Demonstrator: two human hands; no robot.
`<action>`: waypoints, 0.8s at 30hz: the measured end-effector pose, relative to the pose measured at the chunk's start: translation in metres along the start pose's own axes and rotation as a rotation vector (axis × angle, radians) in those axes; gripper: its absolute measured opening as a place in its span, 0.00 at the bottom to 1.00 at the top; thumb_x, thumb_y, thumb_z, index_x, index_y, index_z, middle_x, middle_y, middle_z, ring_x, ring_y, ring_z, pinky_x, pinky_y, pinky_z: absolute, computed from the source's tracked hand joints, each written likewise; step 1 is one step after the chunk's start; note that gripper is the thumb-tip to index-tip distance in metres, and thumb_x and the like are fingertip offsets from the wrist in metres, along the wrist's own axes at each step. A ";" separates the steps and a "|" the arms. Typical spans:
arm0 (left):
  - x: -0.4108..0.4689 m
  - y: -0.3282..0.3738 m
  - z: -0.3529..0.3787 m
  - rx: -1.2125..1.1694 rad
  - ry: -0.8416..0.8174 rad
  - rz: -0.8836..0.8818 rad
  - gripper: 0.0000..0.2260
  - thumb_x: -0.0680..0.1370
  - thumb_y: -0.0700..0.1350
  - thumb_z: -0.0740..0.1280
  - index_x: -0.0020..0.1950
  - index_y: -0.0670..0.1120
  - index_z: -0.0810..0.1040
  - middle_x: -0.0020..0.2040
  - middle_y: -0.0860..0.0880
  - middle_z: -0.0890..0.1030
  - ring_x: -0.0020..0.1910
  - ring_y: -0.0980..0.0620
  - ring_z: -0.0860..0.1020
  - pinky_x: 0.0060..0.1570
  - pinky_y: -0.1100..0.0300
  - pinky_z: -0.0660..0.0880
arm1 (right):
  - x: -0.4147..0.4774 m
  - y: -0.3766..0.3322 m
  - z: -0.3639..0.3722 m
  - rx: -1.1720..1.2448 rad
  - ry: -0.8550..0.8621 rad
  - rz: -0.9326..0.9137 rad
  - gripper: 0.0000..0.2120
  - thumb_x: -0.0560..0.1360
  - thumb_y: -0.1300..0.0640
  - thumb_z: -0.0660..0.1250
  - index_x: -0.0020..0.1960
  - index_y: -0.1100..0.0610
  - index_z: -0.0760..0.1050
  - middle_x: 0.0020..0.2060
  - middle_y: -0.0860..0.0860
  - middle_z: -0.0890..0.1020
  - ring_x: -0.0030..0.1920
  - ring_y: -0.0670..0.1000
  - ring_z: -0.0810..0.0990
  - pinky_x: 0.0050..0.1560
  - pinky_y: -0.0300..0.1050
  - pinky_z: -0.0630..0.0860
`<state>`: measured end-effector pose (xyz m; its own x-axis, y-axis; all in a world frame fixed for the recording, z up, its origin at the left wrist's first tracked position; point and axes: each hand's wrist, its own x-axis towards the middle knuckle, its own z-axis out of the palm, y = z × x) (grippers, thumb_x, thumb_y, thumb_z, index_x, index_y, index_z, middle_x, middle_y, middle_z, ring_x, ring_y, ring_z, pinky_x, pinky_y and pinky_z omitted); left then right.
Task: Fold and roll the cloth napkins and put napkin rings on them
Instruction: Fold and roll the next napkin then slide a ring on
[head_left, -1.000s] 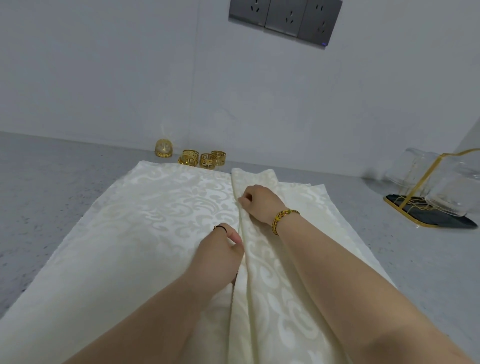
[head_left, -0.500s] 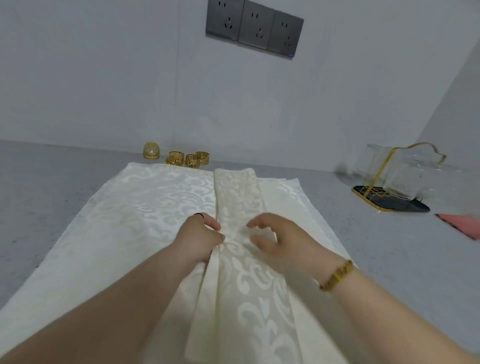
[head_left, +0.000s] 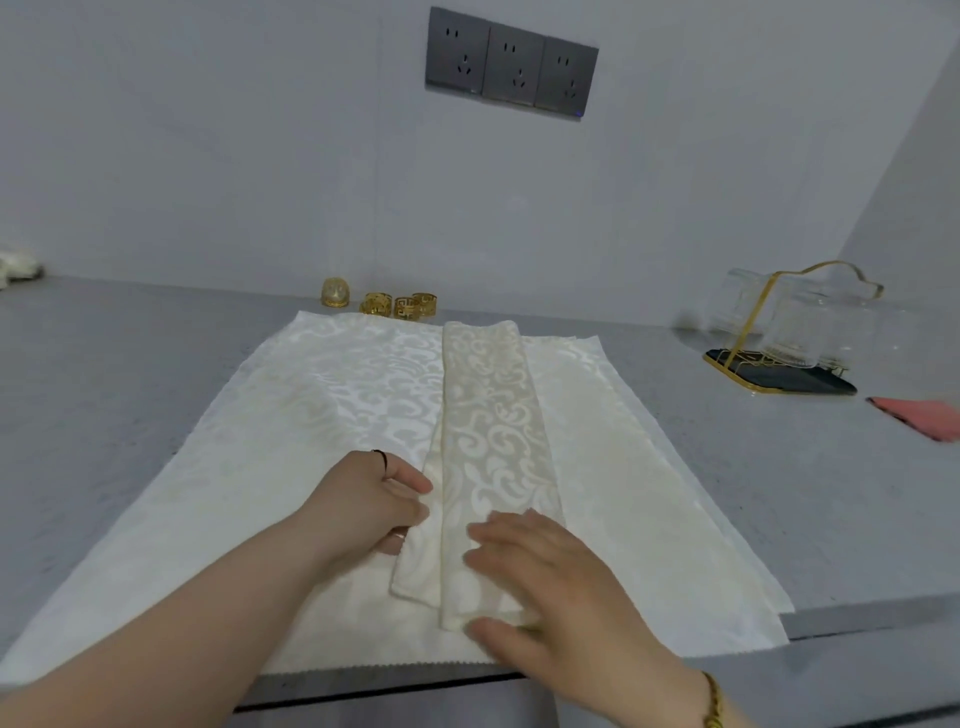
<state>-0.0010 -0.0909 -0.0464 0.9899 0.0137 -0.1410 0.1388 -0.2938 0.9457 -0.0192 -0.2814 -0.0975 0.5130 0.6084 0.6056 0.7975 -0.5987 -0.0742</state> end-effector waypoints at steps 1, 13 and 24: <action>-0.001 -0.001 0.000 -0.005 -0.002 -0.001 0.07 0.72 0.31 0.67 0.40 0.42 0.77 0.33 0.47 0.76 0.19 0.63 0.73 0.22 0.70 0.72 | 0.001 -0.001 0.002 -0.002 0.043 0.002 0.13 0.76 0.42 0.56 0.53 0.49 0.71 0.52 0.46 0.82 0.57 0.43 0.73 0.62 0.39 0.65; -0.019 -0.016 0.003 0.204 0.023 0.236 0.18 0.70 0.38 0.72 0.51 0.56 0.71 0.39 0.56 0.74 0.30 0.63 0.74 0.33 0.75 0.69 | 0.017 -0.023 0.026 0.007 0.288 0.228 0.12 0.70 0.54 0.60 0.41 0.52 0.82 0.37 0.42 0.84 0.42 0.41 0.78 0.42 0.28 0.71; -0.030 -0.039 -0.016 0.887 -0.079 0.870 0.17 0.75 0.64 0.52 0.56 0.59 0.72 0.44 0.75 0.72 0.53 0.66 0.70 0.57 0.84 0.52 | 0.015 -0.031 0.027 0.116 0.169 0.249 0.10 0.72 0.53 0.59 0.43 0.52 0.80 0.36 0.43 0.83 0.41 0.42 0.76 0.40 0.30 0.71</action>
<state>-0.0361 -0.0642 -0.0747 0.7346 -0.5576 0.3866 -0.6595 -0.7206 0.2138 -0.0281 -0.2396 -0.1076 0.6449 0.3496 0.6796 0.6898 -0.6491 -0.3207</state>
